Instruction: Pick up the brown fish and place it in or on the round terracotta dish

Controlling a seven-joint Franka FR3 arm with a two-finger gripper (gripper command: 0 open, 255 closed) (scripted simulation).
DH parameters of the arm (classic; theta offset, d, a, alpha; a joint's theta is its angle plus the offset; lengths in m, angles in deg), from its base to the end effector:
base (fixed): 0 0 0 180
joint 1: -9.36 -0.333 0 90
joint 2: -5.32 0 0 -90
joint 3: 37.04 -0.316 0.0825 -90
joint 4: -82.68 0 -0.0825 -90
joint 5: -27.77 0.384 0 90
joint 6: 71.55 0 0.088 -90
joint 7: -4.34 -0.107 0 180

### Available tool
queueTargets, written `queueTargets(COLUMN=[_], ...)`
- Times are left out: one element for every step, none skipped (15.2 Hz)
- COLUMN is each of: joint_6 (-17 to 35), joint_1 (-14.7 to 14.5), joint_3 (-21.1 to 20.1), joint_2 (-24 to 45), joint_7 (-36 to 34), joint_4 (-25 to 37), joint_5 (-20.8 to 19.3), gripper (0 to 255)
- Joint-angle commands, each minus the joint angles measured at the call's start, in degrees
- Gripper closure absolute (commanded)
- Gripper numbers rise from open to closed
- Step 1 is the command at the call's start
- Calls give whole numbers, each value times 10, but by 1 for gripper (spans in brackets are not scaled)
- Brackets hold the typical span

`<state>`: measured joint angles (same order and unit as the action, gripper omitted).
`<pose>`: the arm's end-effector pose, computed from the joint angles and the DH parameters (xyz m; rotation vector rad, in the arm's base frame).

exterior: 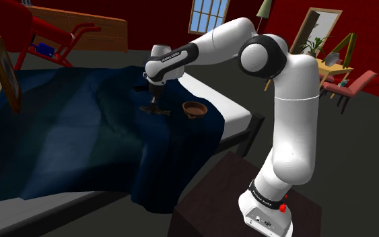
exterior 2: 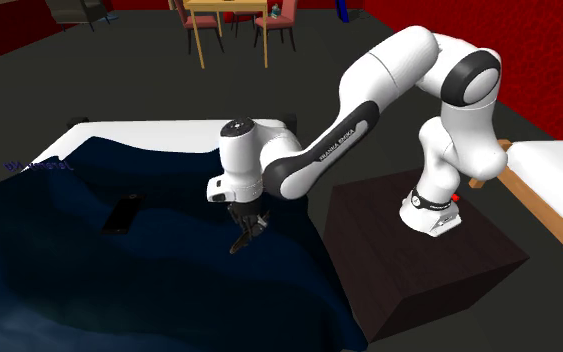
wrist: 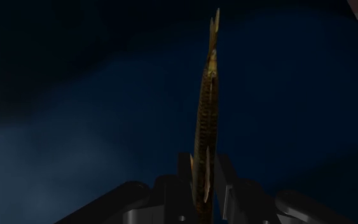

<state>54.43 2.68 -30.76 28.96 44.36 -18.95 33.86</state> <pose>0.6527 0.0141 0.3306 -2.9423 -0.9965 -0.0455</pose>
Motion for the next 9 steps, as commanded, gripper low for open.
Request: queueTargets(joint_6=[-12,-19,-25,-31,-38,-44,-51,-57,-64], joint_1=[-1,-1,-1,-1,-2,-2,-2,-2,-2], joint_3=[0,1,1,1,2,2,2,2,3], joint_2=[-6,-9,-13,-16,-20,-23,-26,-29,-32], joint_7=[-2,-3,-4,-4,-5,-6,-6,-7,-7], joint_4=[6,9,12,15,18,22,25,29,33], joint_5=[-2,-2,-3,-4,-4,-5,-6,-6,-7], gripper=[255,255,255,255,255,255,255,255,255])
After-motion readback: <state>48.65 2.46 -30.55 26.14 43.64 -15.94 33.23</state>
